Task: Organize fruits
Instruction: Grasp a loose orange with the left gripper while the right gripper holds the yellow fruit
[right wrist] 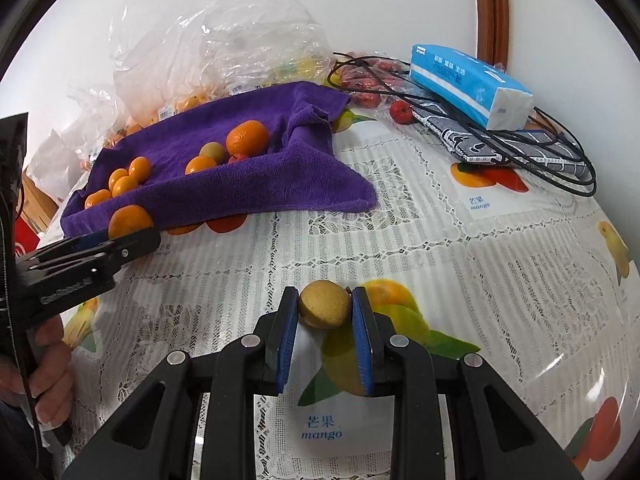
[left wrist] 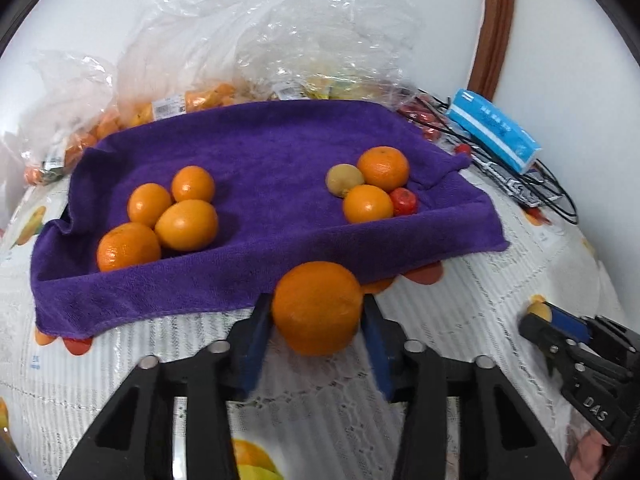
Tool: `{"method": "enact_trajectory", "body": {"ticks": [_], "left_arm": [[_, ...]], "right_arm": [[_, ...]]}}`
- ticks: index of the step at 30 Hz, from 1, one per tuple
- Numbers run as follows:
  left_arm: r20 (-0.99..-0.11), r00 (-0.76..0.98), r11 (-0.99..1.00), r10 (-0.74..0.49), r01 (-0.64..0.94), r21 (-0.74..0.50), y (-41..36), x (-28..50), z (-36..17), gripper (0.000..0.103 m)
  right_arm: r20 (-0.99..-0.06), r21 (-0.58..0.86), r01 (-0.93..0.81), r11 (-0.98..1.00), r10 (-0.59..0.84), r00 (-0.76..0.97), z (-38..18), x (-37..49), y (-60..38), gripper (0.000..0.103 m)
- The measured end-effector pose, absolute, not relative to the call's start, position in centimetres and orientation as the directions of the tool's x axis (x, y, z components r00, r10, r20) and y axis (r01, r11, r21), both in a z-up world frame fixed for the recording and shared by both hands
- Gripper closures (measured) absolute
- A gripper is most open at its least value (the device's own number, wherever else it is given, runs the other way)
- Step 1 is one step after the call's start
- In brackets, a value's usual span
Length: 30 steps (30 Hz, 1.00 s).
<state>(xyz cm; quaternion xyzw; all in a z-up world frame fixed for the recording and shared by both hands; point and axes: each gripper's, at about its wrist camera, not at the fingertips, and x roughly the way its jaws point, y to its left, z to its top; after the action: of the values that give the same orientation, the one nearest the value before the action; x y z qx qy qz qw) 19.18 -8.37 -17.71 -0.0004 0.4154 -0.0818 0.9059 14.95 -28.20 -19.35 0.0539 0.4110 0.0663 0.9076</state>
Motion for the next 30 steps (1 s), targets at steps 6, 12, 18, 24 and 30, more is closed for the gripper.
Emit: {"method": "enact_trajectory", "body": {"ticks": [6, 12, 18, 24, 30], "left_arm": [[-0.750, 0.635, 0.982, -0.184, 0.147, -0.117, -7.6, 19.2, -17.6, 0.063], [-0.744, 0.638, 0.980, -0.198, 0.151, -0.131, -6.9, 17.9, -17.3, 0.063], [-0.728, 0.653, 0.978, -0.207, 0.154, -0.140, -5.5, 15.3, -16.3, 0.063], [-0.716, 0.664, 0.977, -0.213, 0.127, -0.173, -3.0, 13.4, -15.5, 0.067], [-0.693, 0.692, 0.978, -0.202, 0.104, -0.181, -1.1, 11.7, -14.5, 0.080]], "right_arm": [[-0.742, 0.141, -0.076, 0.987, 0.157, 0.652, -19.4, 15.0, -28.1, 0.076], [-0.743, 0.129, -0.078, 0.988, 0.149, 0.653, -19.3, 15.0, -27.8, 0.076], [-0.738, 0.143, -0.080, 0.987, 0.160, 0.655, -19.1, 14.7, -27.1, 0.076], [-0.715, 0.126, -0.123, 0.984, 0.176, 0.677, -17.3, 13.7, -24.3, 0.076], [-0.698, 0.108, -0.164, 0.981, 0.192, 0.690, -15.7, 12.6, -21.8, 0.076]]}}
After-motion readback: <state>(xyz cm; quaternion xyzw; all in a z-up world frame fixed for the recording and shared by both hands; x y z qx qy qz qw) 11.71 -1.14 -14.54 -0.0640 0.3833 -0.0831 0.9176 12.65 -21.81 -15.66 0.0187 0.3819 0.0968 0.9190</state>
